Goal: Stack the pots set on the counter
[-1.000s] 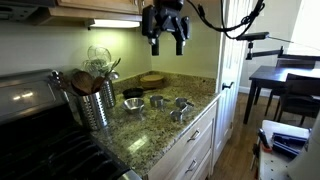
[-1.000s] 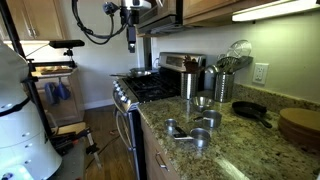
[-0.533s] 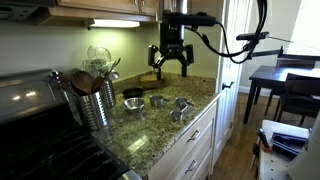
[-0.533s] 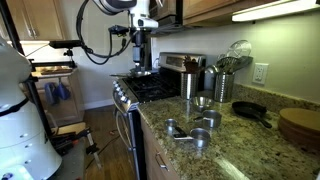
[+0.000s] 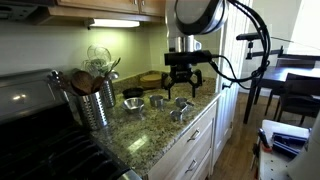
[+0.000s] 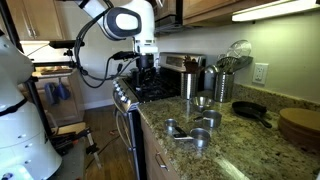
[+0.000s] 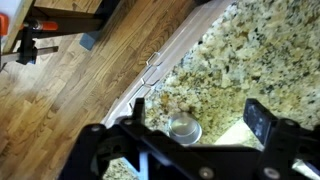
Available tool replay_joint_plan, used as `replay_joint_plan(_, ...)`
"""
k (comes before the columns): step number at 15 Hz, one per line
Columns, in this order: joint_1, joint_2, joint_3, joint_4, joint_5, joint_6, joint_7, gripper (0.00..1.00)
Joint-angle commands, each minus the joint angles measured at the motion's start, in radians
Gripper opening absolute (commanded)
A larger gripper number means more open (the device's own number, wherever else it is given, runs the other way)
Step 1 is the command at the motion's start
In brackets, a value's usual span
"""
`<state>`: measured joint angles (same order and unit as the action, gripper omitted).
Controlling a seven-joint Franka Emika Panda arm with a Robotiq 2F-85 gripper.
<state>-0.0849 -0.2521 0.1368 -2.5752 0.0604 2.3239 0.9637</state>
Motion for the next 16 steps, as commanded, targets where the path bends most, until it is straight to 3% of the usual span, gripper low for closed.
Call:
replay_joint_plan(1,-0.033,0.046,-0.018,-0.041,-0.055,0.107,0.177,1.0)
replay_joint_plan(10,-0.046,0.277,-0.114,0.021,-0.248,0.279,0.625,1.0)
replay_joint_plan(13,-0.021,0.351,-0.156,0.063,-0.24,0.299,0.653,1.0)
replay_joint_plan(16,-0.002,0.413,-0.172,0.109,-0.155,0.338,0.601,1.0)
